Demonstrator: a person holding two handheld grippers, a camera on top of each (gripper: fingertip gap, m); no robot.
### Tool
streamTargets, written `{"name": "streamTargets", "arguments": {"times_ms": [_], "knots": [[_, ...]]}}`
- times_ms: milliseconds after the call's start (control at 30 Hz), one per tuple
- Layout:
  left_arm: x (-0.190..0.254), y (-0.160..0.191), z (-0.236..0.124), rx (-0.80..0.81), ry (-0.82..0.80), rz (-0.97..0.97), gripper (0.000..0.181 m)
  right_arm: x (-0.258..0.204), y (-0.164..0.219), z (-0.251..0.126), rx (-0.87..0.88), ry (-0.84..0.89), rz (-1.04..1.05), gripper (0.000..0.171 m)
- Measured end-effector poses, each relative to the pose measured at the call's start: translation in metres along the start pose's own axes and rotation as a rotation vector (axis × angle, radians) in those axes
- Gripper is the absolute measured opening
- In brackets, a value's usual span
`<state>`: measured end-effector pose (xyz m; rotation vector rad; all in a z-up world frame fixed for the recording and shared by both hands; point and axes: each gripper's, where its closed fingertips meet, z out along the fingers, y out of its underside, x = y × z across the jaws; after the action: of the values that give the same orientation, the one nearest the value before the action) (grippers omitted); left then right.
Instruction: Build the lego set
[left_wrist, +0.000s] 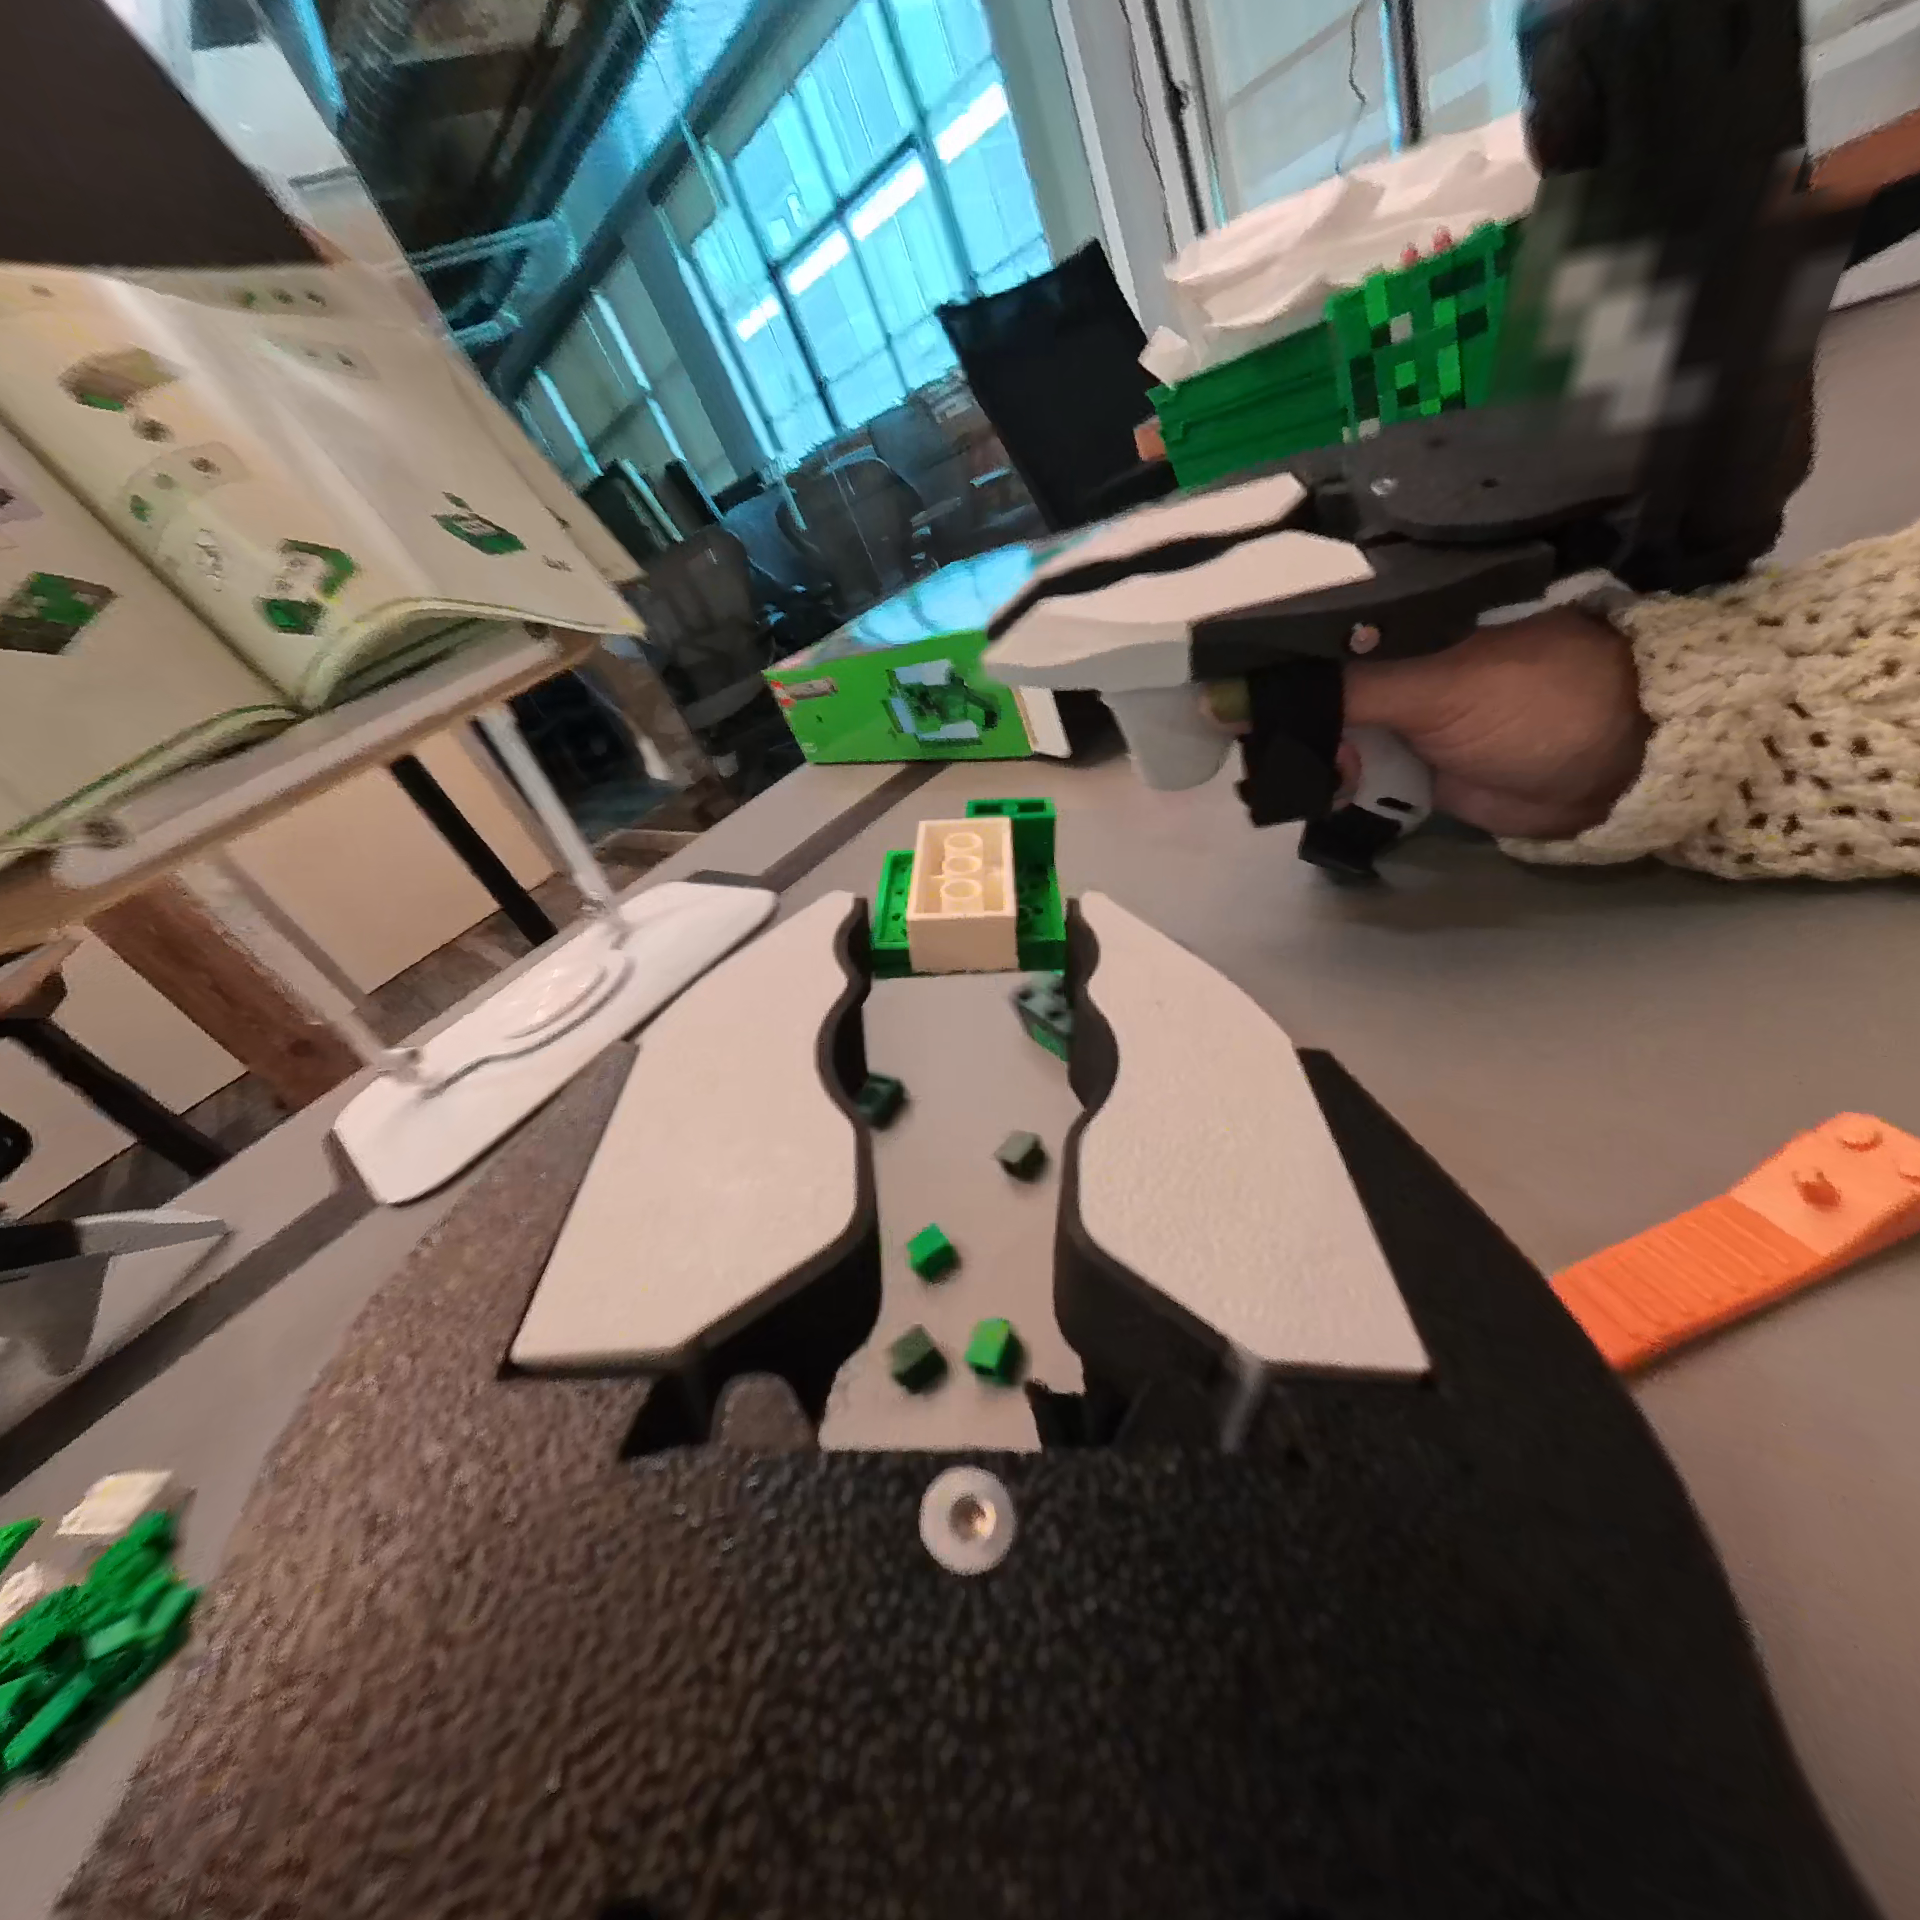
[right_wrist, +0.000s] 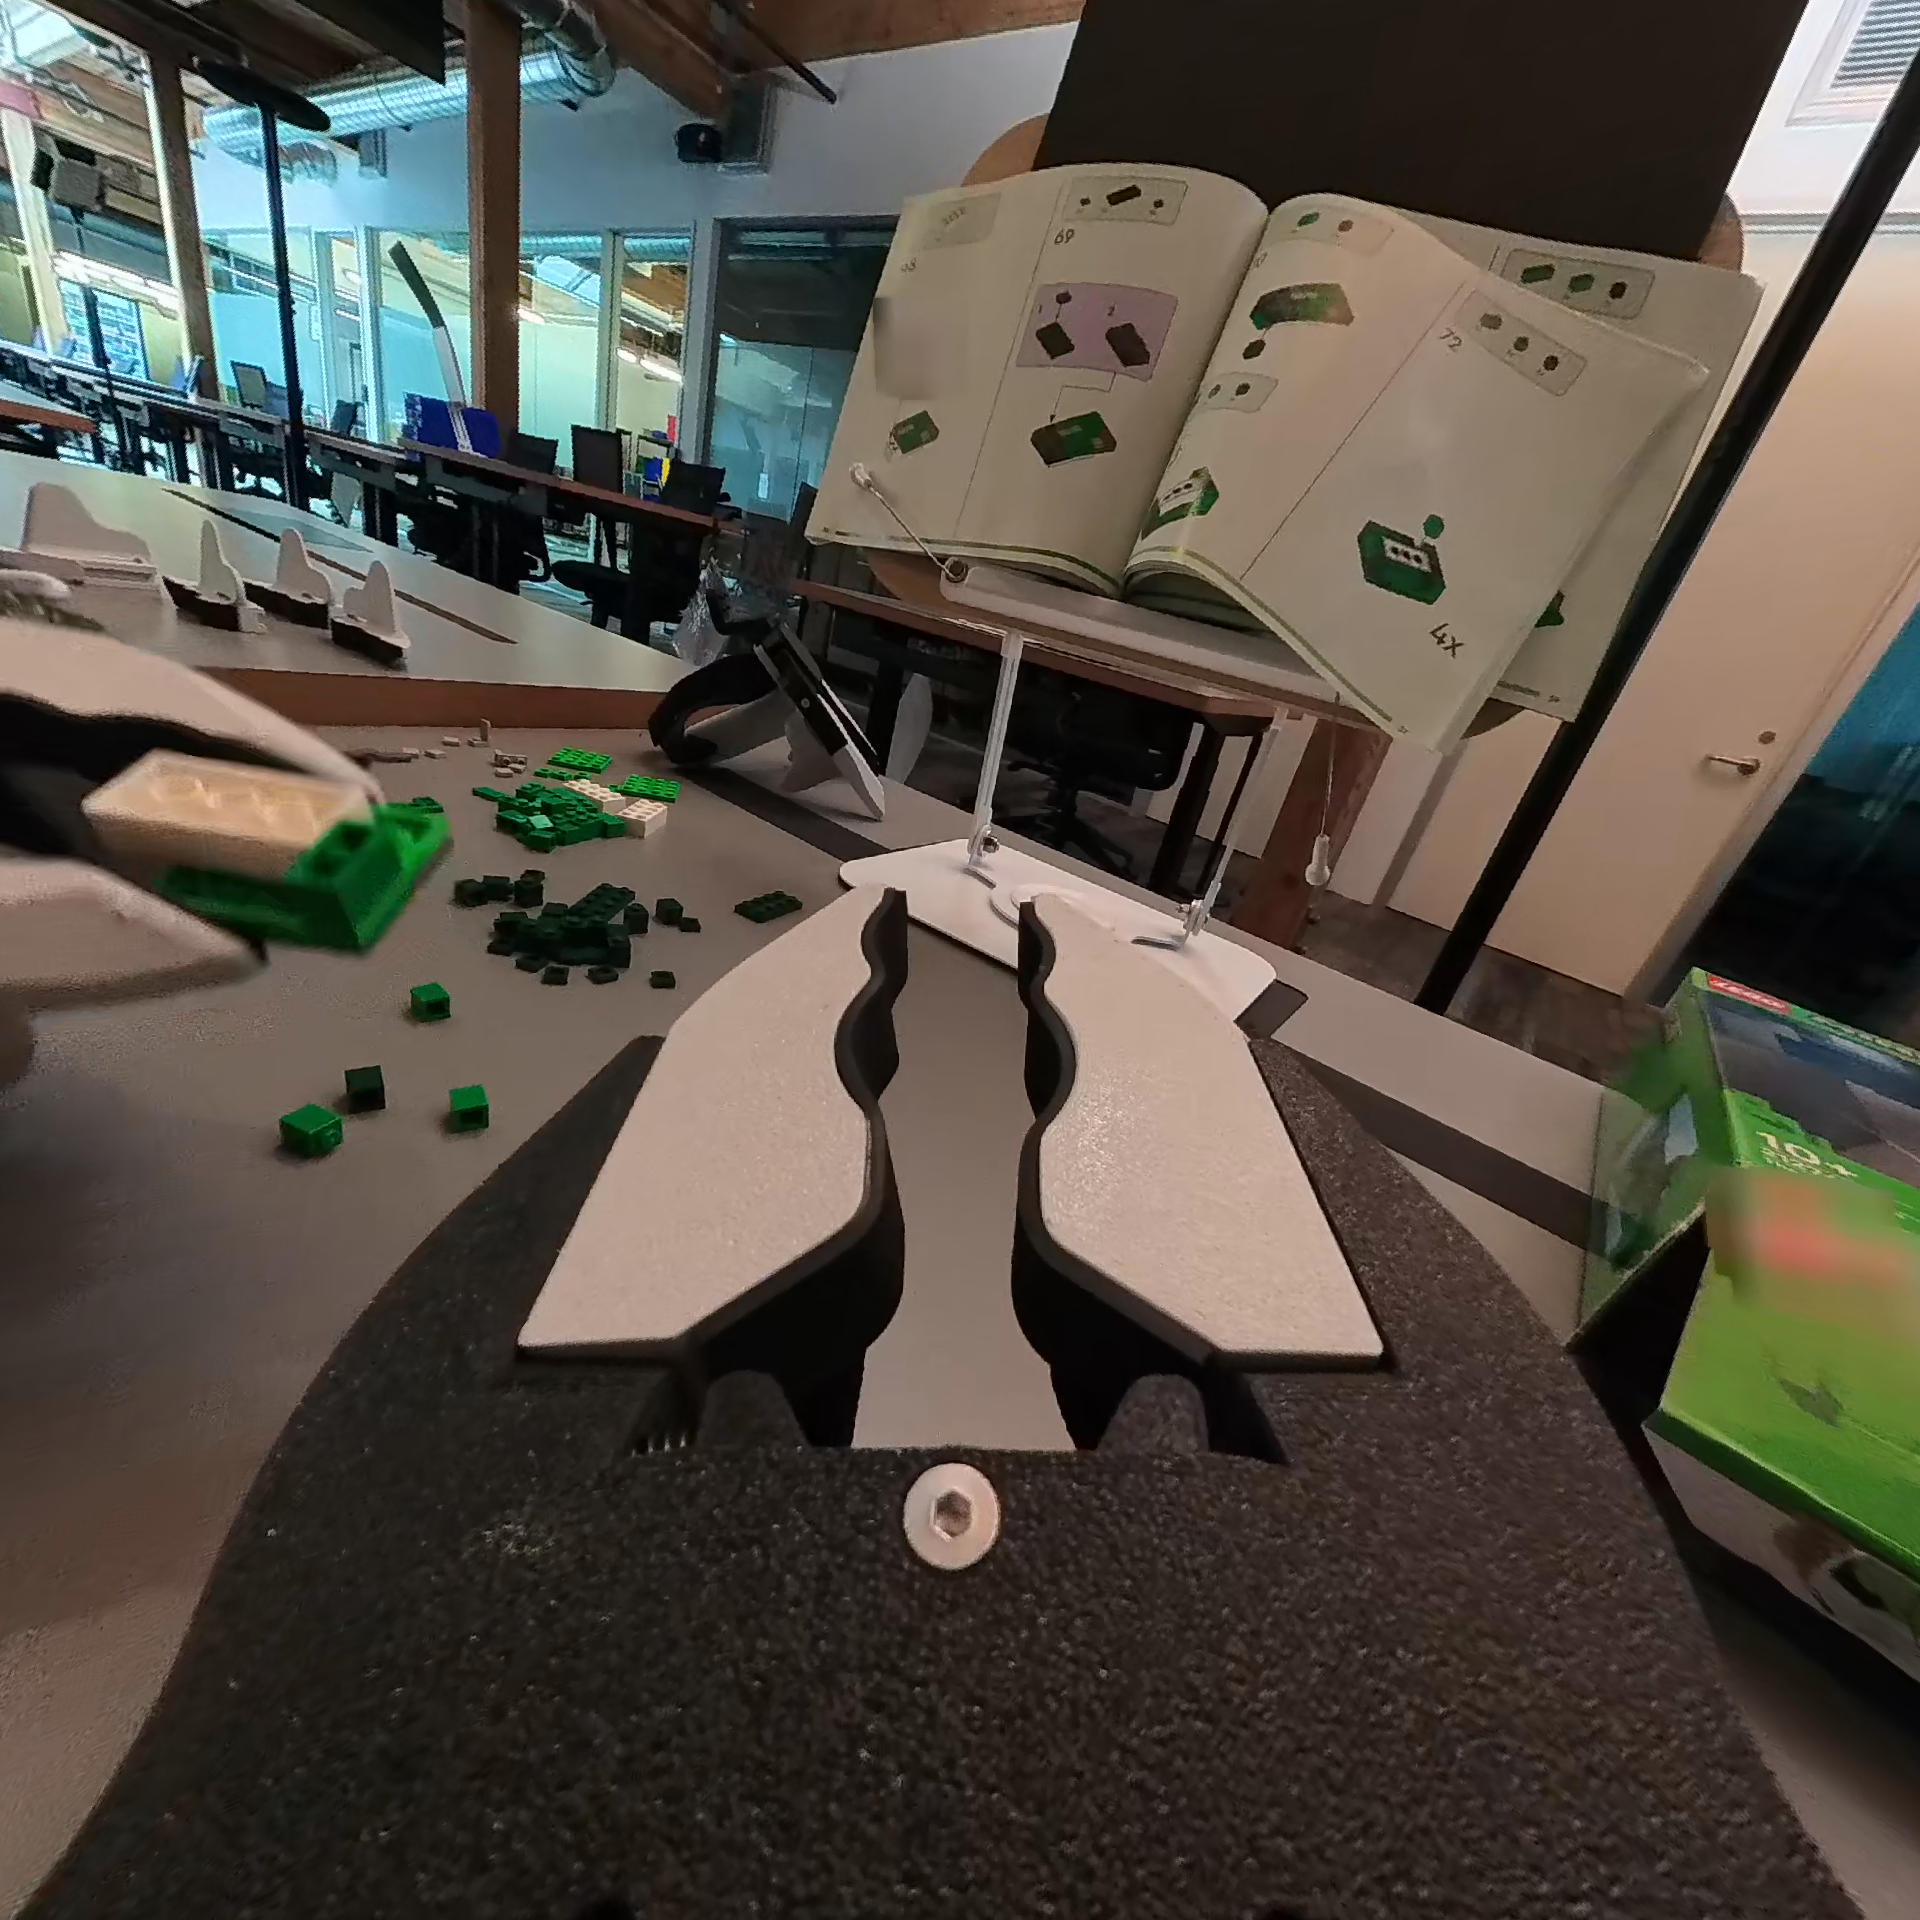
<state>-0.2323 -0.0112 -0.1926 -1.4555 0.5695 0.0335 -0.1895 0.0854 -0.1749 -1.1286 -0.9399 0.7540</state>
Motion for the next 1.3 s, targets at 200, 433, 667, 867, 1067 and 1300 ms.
{"name": "streamTargets", "arguments": {"times_ms": [200,433,667,867,1067,1300], "knots": [[-0.078,0.017,-0.024,-0.083,-0.304,-0.039,0.036,-0.001,0.0,-0.001,0.002,-0.009,0.0,0.02],[-0.149,0.032,-0.066,-0.08,-0.597,-0.108,0.036,-0.005,0.001,0.0,-0.007,-0.024,-0.029,0.02],[-0.147,0.037,-0.058,-0.081,-0.573,-0.097,0.036,-0.006,0.002,0.0,-0.015,-0.021,-0.05,0.017],[-0.131,0.035,-0.047,-0.123,-0.526,0.043,0.036,-0.009,0.003,0.001,-0.021,-0.027,-0.083,0.016],[-0.12,0.035,-0.04,-0.147,-0.493,0.14,0.036,-0.006,0.002,0.0,-0.014,-0.011,-0.072,0.016],[-0.122,0.034,-0.041,-0.13,-0.497,0.113,0.036,-0.007,0.002,0.001,-0.015,-0.016,-0.076,0.016]]}}
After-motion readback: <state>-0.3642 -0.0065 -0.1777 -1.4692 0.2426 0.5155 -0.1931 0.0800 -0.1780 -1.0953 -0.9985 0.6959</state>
